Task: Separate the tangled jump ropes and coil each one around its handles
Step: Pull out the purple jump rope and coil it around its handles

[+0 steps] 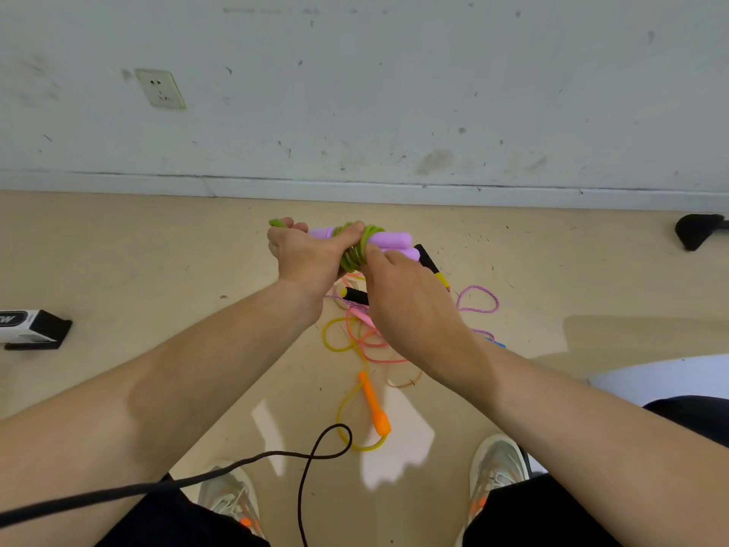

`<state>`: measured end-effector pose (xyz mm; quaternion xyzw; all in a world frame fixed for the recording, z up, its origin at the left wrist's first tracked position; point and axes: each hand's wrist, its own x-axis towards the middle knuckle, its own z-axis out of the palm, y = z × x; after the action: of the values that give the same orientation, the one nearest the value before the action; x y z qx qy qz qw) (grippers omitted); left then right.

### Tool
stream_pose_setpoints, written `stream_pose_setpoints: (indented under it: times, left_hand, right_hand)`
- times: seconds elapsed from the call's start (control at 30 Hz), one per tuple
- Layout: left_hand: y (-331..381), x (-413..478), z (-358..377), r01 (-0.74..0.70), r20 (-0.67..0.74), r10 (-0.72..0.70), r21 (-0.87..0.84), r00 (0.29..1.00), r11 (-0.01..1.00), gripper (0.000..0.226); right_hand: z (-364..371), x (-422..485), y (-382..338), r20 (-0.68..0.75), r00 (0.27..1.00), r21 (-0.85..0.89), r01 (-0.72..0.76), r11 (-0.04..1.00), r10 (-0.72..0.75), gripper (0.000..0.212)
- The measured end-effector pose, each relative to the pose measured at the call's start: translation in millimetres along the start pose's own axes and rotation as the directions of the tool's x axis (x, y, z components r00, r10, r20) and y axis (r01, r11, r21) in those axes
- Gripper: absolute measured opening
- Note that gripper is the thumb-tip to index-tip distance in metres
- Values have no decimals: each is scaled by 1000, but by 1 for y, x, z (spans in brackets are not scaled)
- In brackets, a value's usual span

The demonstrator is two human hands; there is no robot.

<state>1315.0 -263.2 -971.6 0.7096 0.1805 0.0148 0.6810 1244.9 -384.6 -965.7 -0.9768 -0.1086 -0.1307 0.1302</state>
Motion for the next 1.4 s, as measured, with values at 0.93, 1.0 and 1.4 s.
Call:
stream_pose_setpoints:
  times: [0.93,1.0,1.4]
  left_hand:
    - [12,6,-12,-374,53,373,248,926,894,103]
    - [11,5,-12,-383,52,383,247,922,890,104]
    - [22,9,-17,-55,199,51,18,979,998,83]
  right_hand:
    - [-13,3,23,352,920,653,-373,659,172,45]
    - [-13,3,25,388,908,659,-395,640,160,40]
    - [-21,11,58,498,867,658,-401,638,31,40]
